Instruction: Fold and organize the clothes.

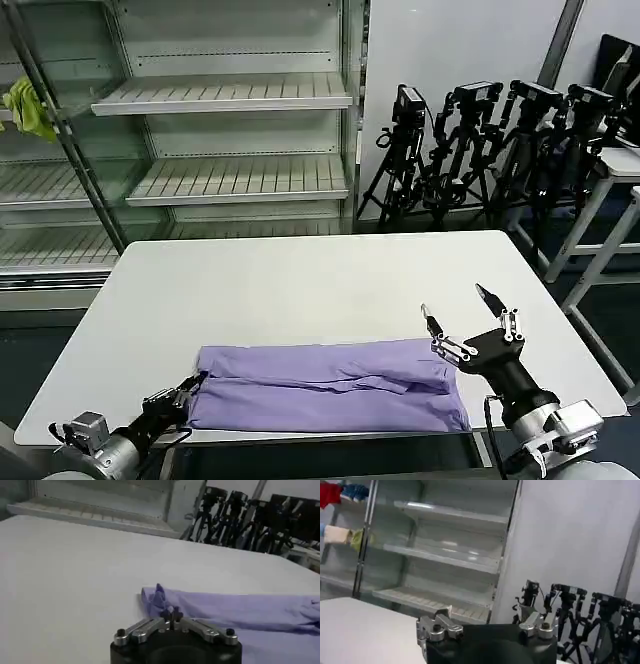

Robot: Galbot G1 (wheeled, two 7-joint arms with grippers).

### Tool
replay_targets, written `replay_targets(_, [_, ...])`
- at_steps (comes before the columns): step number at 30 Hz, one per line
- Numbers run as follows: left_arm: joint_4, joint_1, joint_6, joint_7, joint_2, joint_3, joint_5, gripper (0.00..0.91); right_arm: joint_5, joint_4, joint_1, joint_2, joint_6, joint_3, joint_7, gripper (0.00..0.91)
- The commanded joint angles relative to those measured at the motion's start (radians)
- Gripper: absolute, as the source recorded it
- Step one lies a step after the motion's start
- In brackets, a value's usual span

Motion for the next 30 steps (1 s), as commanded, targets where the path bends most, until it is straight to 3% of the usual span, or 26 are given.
replay_targets(1, [-0.011, -0.002, 0.005, -0.005, 0.011, -0.010, -0.001, 0.725, 0.000, 0.002, -0.004, -0.002, 0.000, 0.004, 0.000, 0.907])
replay_targets(3, [-0.016, -0.001, 0.006, -0.006, 0.009, -0.008, -0.001, 0.887, 0.000, 0.003, -0.006, -0.001, 0.000, 0.005, 0.000, 0.907])
replay_targets(30, [0.091, -0.099, 0.003, -0.002, -0.003, 0.052, 0.002, 0.887, -0.038, 0.008, -0.057, 0.024, 0.011, 0.018, -0.002, 0.907])
